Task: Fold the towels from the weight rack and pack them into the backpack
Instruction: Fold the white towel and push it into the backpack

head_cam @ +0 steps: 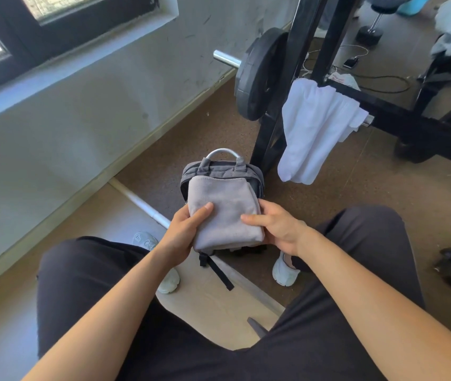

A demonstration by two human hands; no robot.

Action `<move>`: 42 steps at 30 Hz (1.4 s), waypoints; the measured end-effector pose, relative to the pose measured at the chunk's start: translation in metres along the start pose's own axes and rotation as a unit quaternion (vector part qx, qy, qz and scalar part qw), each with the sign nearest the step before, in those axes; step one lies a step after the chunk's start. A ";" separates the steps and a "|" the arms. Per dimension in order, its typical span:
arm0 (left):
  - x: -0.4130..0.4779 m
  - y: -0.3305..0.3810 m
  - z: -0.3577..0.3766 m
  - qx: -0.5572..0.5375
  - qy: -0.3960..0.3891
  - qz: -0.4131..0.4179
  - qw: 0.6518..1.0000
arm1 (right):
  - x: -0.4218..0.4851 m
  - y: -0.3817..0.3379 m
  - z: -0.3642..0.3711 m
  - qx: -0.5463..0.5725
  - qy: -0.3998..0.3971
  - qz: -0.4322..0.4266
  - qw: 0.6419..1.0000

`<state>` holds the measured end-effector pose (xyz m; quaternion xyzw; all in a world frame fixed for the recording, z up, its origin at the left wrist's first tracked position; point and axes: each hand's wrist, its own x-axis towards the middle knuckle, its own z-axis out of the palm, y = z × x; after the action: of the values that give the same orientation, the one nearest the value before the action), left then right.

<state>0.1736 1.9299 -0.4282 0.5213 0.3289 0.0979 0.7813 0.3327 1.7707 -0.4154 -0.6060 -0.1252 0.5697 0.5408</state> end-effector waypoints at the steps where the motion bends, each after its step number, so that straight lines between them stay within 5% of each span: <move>1: -0.001 0.002 0.000 -0.001 -0.006 0.003 1.000 | -0.001 -0.002 0.000 0.007 0.004 -0.002 1.000; 8: -0.002 0.006 -0.005 -0.010 -0.031 0.020 0.999 | 0.000 -0.004 -0.004 0.050 -0.009 -0.021 0.998; 17: -0.004 0.018 -0.018 -0.159 -0.178 0.016 0.971 | -0.004 -0.004 -0.007 0.162 -0.104 -0.063 0.979; 23: -0.002 0.022 -0.024 -0.160 -0.233 -0.012 0.959 | -0.005 -0.005 -0.005 0.107 -0.088 -0.057 0.989; 31: 0.001 0.010 -0.019 0.087 -0.103 0.060 0.989 | -0.003 0.000 0.001 -0.082 -0.016 -0.112 0.990; 35: 0.007 0.008 -0.030 0.118 -0.118 0.064 0.984 | -0.008 -0.004 -0.001 -0.129 -0.010 -0.118 0.985; 39: 0.003 0.006 -0.030 0.307 -0.189 0.020 0.932 | -0.015 -0.001 -0.008 -0.131 -0.074 -0.075 0.986; 42: 0.002 0.000 -0.025 0.387 -0.208 0.032 0.898 | -0.012 0.008 -0.011 -0.247 -0.075 -0.070 0.964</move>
<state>0.1600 1.9499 -0.4350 0.8013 0.1534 -0.1227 0.5651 0.3343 1.7523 -0.4173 -0.6661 -0.3445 0.5253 0.4021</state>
